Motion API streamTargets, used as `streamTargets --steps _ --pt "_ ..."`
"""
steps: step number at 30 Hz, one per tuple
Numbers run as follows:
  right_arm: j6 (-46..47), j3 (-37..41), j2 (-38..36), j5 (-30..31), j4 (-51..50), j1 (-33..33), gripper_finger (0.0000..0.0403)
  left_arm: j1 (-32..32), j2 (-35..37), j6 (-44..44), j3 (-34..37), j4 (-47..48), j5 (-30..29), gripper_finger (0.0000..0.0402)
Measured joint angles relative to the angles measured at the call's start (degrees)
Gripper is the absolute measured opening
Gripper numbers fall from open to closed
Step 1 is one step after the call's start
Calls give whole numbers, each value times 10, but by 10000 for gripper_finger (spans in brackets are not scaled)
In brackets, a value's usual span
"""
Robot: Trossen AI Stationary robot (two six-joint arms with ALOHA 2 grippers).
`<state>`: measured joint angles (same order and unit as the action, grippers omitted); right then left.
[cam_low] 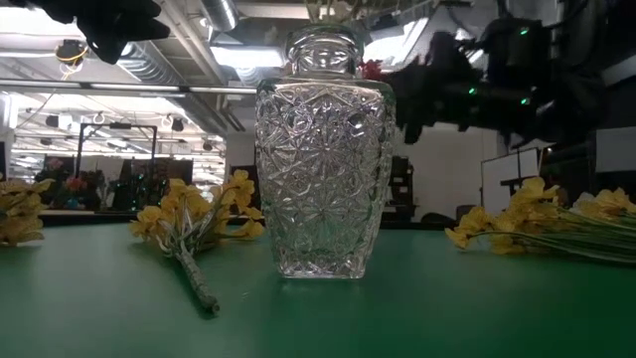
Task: Sort flowers into vase by color
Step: Put the right white flowers into the middle transparent vase
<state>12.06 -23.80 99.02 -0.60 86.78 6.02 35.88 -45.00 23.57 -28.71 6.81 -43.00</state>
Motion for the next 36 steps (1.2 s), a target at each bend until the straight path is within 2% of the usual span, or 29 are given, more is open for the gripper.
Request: streamTargets --steps 3,6,11,15,20,23,25,31,36 --pt "12 25 -49 0 -32 0 141 0 0 1 0 0 0 137" --pt "59 42 -113 -9 -156 -7 141 0 0 3 0 0 0 137" --pt "122 27 -241 -20 -449 -52 140 0 0 3 0 2 0 137" --pt "192 -35 -336 -19 -732 -108 140 0 0 3 0 3 0 137" --pt "364 -153 -376 28 -1094 -211 140 0 0 3 0 2 0 137" --pt "545 -207 -374 51 -1249 -278 140 0 0 3 0 2 0 137" --pt "650 -222 -370 66 -1293 -327 140 0 0 3 0 2 0 137" --pt "928 -224 -352 173 -1357 -492 140 1 0 3 0 0 0 137" --pt "1081 -224 -300 169 -1366 -591 140 1 0 3 0 0 0 137"
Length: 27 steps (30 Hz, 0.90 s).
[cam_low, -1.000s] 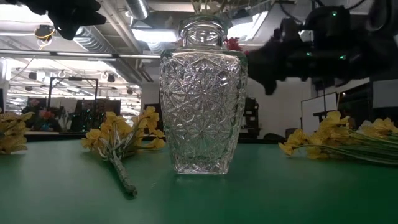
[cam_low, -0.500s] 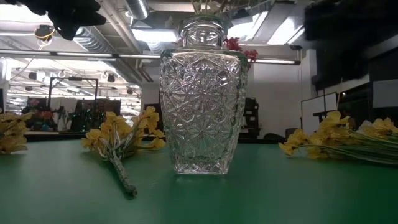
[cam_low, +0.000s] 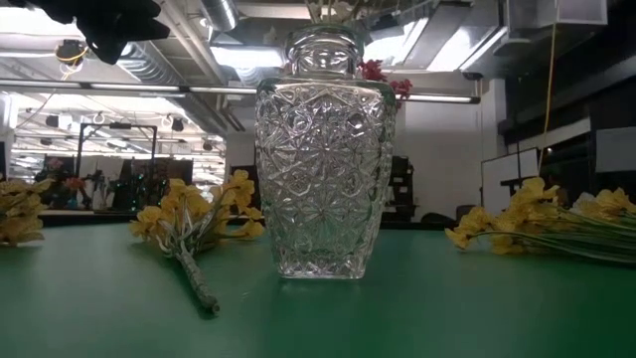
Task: Sort flowers into vase by color
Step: Put the right white flowers into the middle transparent vase
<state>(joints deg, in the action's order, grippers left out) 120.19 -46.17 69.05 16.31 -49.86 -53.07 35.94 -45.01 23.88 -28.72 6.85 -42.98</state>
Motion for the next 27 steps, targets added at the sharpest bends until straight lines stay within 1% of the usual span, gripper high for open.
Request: streamTargets --steps 3,6,12,15,21,24,27 --pt "47 0 24 -20 16 -28 140 0 0 0 0 0 0 137" --pt "58 0 45 -44 34 -32 140 0 0 0 0 0 0 137" --pt "53 0 88 -67 61 -30 140 0 0 0 0 0 0 137" --pt "39 0 100 -73 94 -30 140 0 0 0 0 0 0 137" --pt "18 0 135 -75 78 -30 143 0 0 0 0 0 0 137" --pt "1 0 154 -75 84 -26 168 0 0 0 0 0 0 137" --pt "-9 0 168 -74 82 -15 209 0 0 0 0 0 0 137"
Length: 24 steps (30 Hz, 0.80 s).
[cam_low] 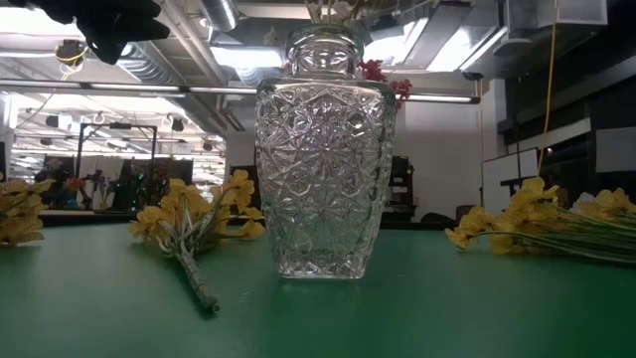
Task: Sort flowers into vase by color
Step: Put the right white flowers into the middle transparent vase
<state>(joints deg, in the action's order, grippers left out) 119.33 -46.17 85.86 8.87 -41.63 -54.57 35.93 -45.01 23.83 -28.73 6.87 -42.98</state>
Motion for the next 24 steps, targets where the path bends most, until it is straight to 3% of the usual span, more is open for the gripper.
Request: streamTargets --steps 5,9,18,24 --pt "-25 0 15 6 -5 31 267 0 0 0 0 0 0 137" --pt "-54 0 23 0 -3 54 271 0 0 0 0 0 0 137" --pt "-51 0 41 -55 -8 66 200 0 0 -2 0 0 0 137" --pt "-13 -1 46 -63 -23 66 113 0 0 -4 0 0 0 137"
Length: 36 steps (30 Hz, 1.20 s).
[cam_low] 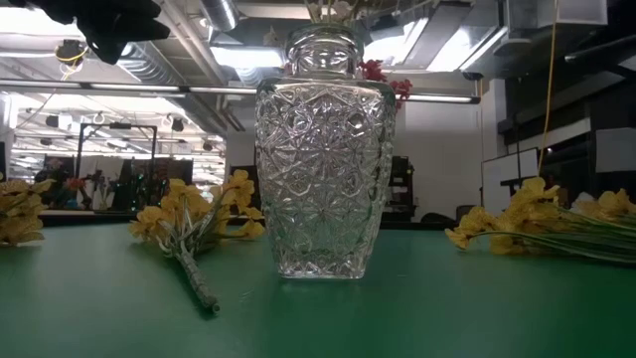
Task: Sort flowers into vase by color
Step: Put the right white flowers into the middle transparent vase
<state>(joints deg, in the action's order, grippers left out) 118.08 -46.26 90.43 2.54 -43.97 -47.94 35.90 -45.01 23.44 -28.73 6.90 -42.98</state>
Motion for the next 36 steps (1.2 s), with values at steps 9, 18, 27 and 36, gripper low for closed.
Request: streamTargets --steps 9,18,27,36 --pt "15 0 0 15 -4 0 22 0 0 0 0 0 0 137" --pt "24 -57 3 95 -112 0 14 0 0 4 0 0 0 137" --pt "49 -200 -1 161 -378 0 12 0 0 4 0 0 0 137" --pt "43 -294 -24 246 -463 0 19 0 0 4 0 0 0 137"
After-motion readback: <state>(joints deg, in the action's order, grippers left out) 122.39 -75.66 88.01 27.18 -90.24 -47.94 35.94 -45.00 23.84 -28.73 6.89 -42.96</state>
